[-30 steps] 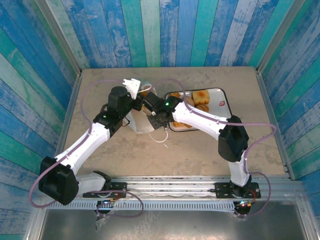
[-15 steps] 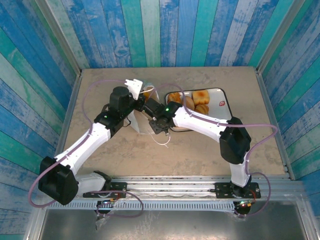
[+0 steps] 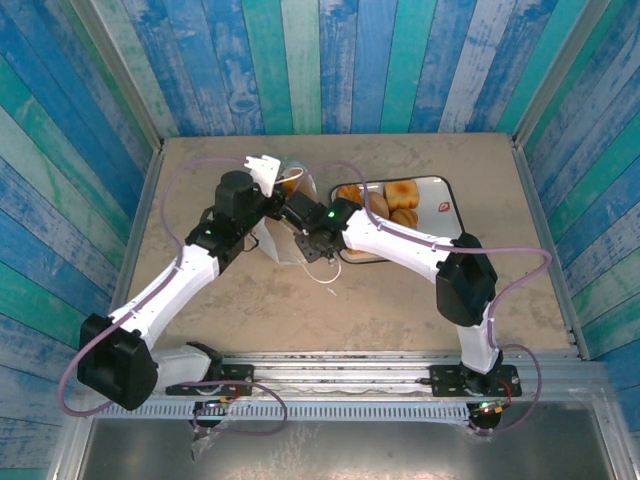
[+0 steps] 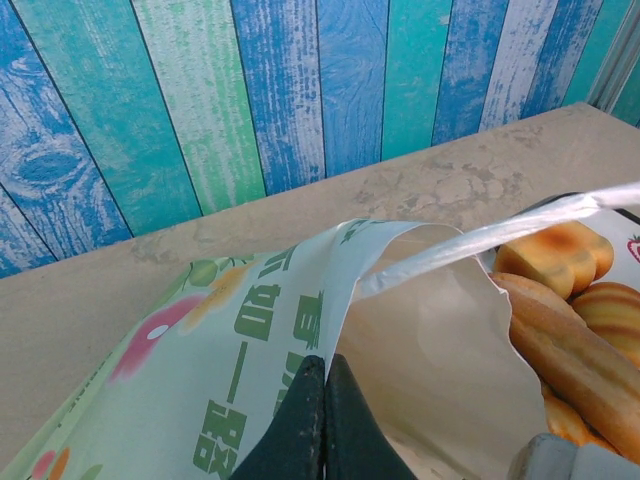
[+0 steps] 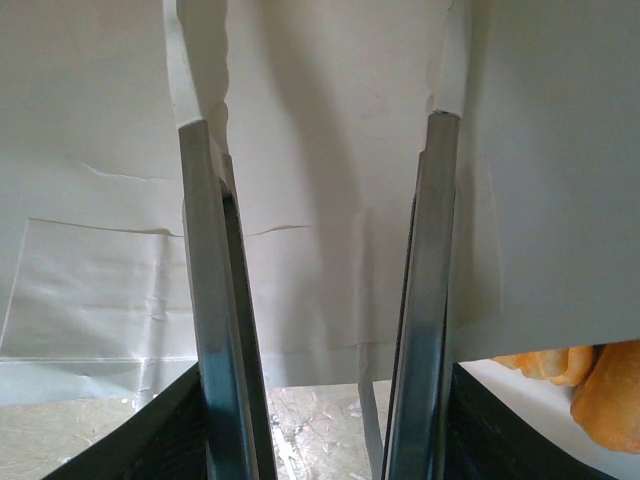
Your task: Take the fake bread out of the paper bag
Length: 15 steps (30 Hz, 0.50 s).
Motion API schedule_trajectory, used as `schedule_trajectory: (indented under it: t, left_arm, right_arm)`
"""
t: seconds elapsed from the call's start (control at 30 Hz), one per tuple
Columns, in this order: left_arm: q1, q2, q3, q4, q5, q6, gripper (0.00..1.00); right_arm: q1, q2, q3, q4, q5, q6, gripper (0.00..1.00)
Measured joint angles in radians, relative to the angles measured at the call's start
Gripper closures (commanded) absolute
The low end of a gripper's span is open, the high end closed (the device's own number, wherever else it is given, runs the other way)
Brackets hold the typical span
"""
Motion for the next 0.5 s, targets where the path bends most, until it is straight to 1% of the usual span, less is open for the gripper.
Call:
schedule_trajectory:
  t: [0.1,0.23,0.3,0.5]
  left_arm:
    - [0.005,0.000,0.000,0.000,-0.001,0.003,1.00]
    - [0.006,0.000,0.000,0.000,-0.001,0.006,1.00]
    - [0.006,0.000,0.000,0.001,-0.001,0.006,1.00]
    - [0.006,0.000,0.000,0.002,-0.002,0.011,1.00]
  right_arm:
    - [0.000,0.010,0.017,-0.013,0.020,0.007,0.50]
    - [0.000,0.012,0.021,-0.021,0.049,0.022,0.57]
    - [0.000,0.012,0.021,-0.021,0.058,0.023,0.59]
    - [0.000,0.006,-0.010,0.031,0.048,0.005,0.55]
